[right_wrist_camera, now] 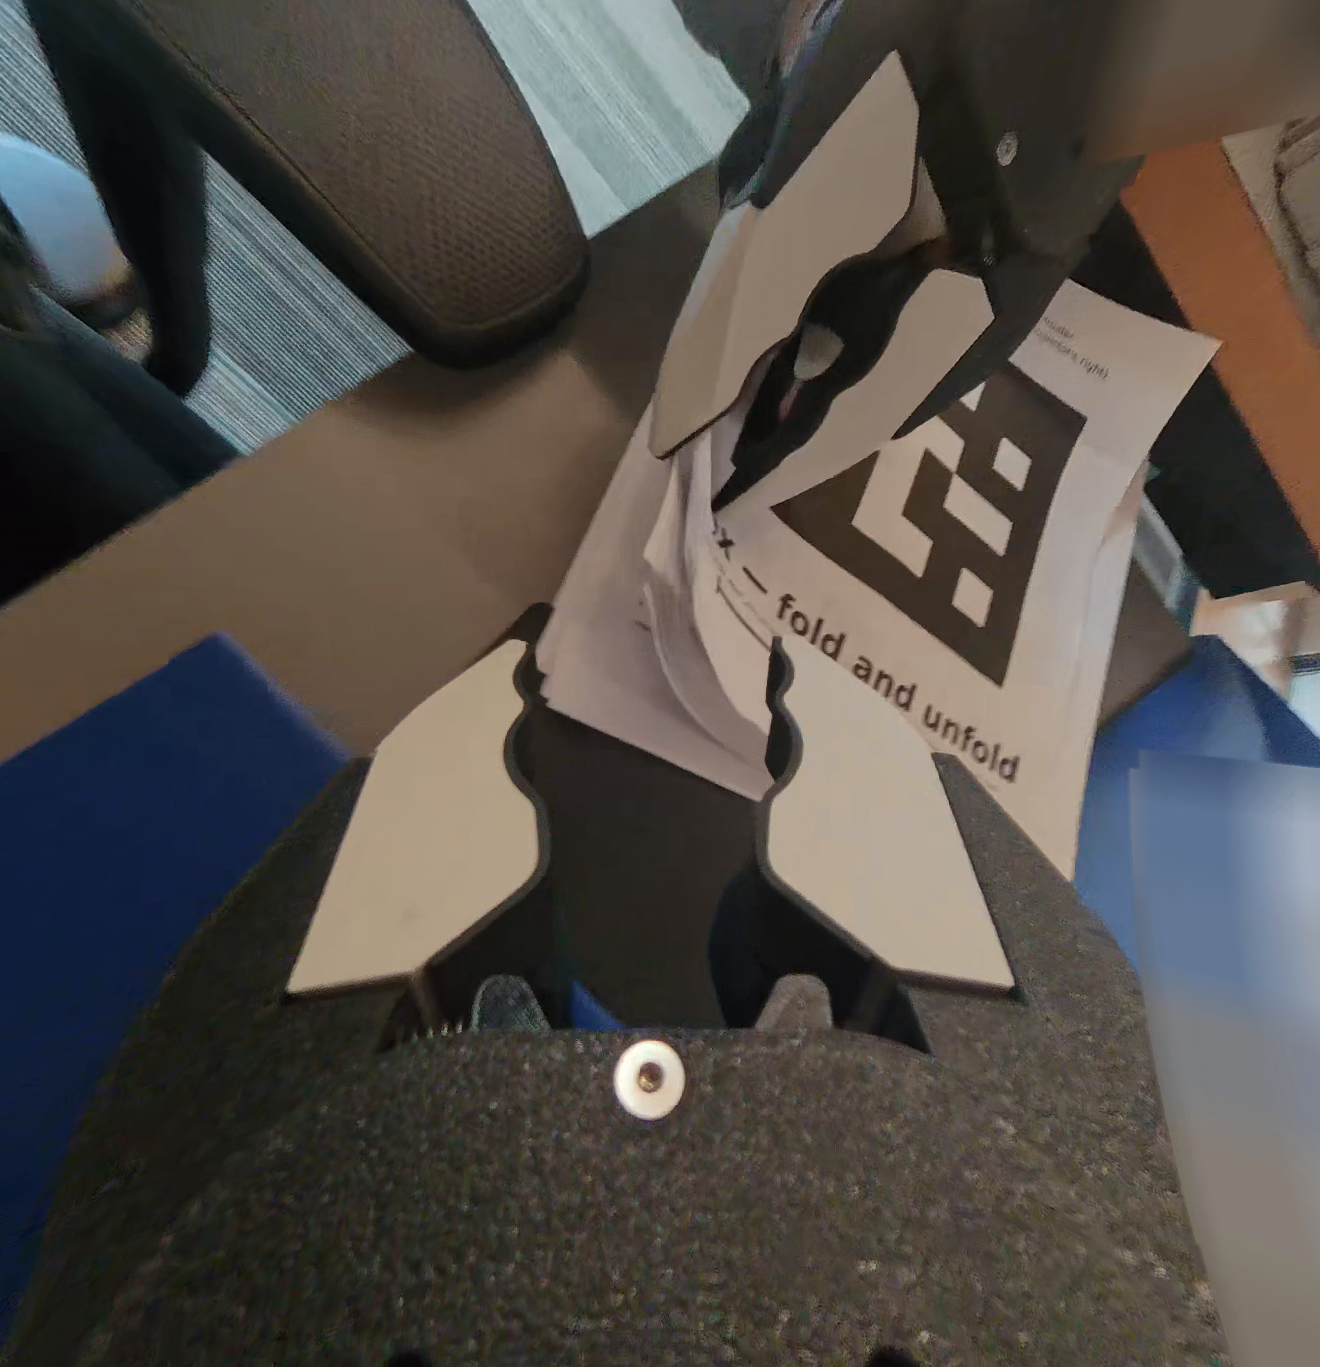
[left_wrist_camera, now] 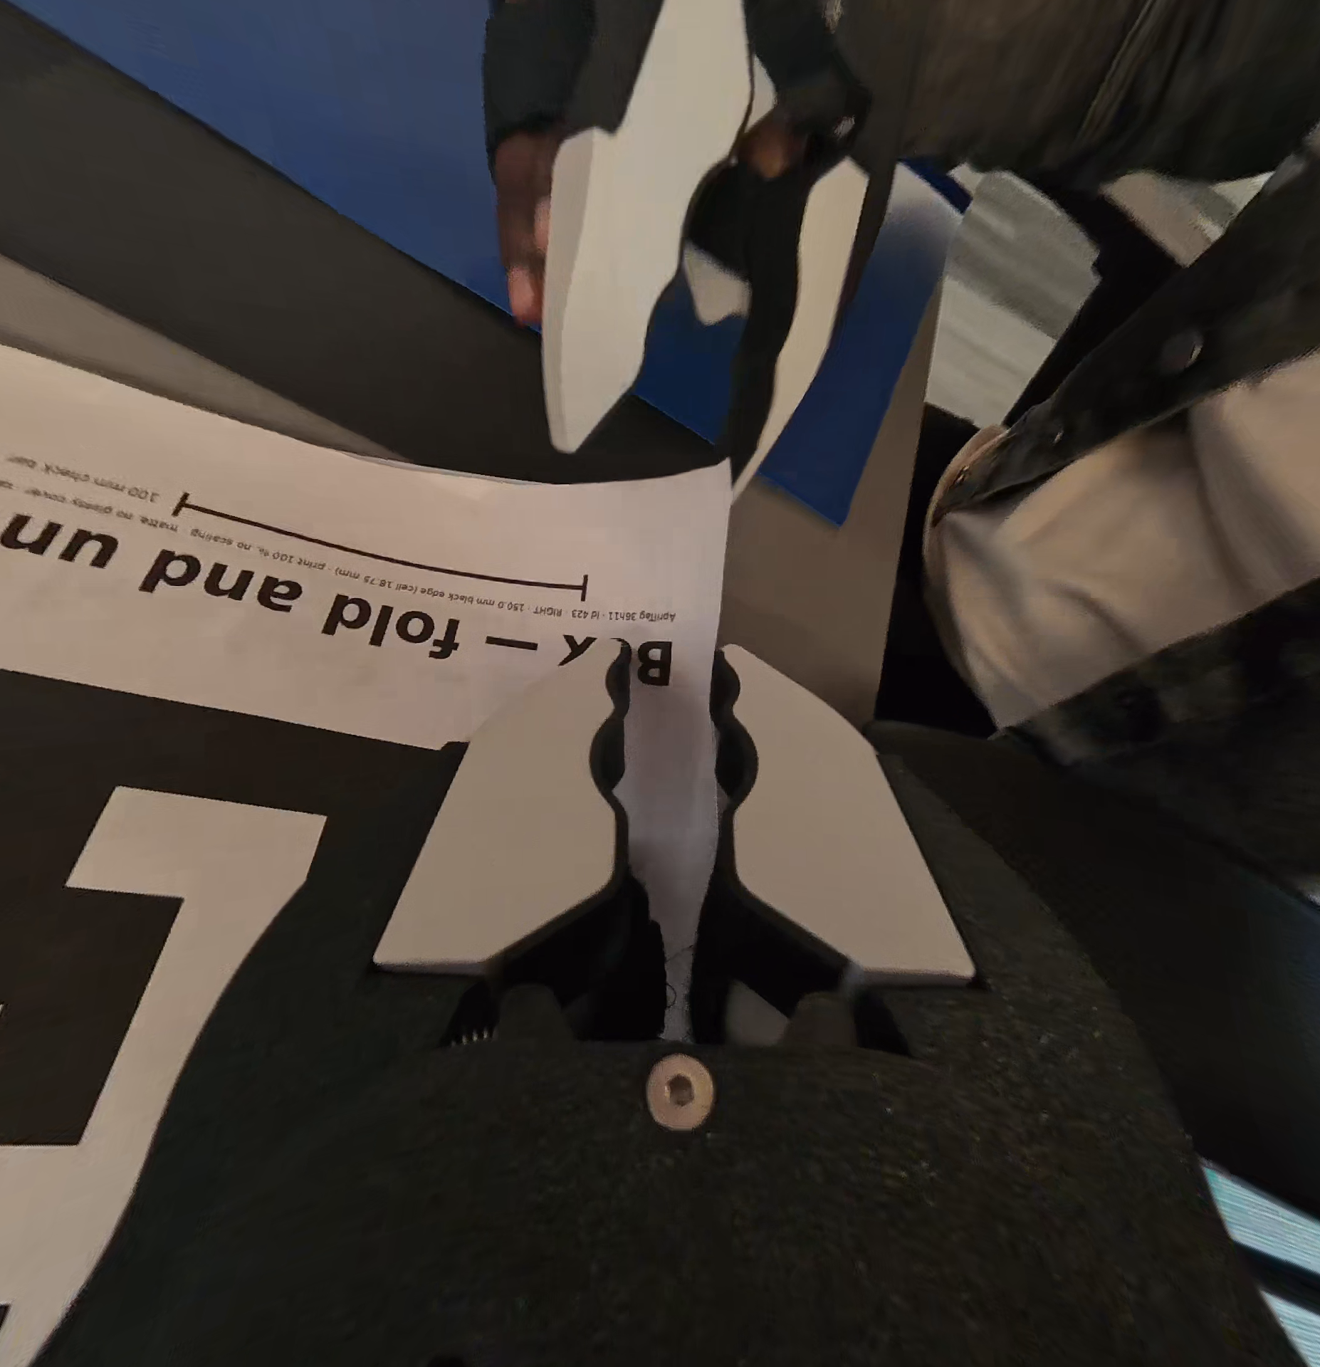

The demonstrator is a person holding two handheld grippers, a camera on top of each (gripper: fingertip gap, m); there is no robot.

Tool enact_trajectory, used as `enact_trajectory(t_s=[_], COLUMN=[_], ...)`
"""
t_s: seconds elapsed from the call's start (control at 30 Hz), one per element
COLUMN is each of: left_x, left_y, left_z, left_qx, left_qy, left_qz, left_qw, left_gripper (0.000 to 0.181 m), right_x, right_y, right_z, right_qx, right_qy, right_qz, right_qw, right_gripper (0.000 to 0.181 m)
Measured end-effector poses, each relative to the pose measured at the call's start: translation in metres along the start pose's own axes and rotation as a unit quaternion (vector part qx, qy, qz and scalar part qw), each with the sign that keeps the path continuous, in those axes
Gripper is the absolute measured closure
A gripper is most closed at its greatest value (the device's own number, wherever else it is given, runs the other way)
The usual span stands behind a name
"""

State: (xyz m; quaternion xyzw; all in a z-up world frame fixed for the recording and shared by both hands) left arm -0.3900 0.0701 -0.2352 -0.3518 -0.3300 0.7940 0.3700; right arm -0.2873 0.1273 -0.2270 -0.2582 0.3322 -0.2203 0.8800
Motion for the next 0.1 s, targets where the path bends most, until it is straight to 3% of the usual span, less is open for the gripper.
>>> enact_trajectory(t_s=[0.03, 0.1], left_x=[0.0014, 0.0046], left_y=[-0.0002, -0.0015], left_z=[0.0017, 0.0062], left_qx=[-0.006, -0.022], left_qy=[0.012, 0.039], left_qz=[0.009, 0.032], left_qw=[1.0, 0.998], left_gripper=[0.161, 0.162], right_x=[-0.0048, -0.0144], right_y=[0.001, -0.0012], right_z=[-0.0043, -0.011], right_qx=[0.008, 0.006], right_qy=[0.004, 0.002], right_qz=[0.011, 0.018], right_qw=[1.0, 1.0], right_gripper=[0.124, 0.125])
Point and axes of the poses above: each gripper's, where its closed fingertips meet, z back along the fingers, y out of its underside, x = y × z across the jaws, the point moved 5 cm from there along z, back along the fingers
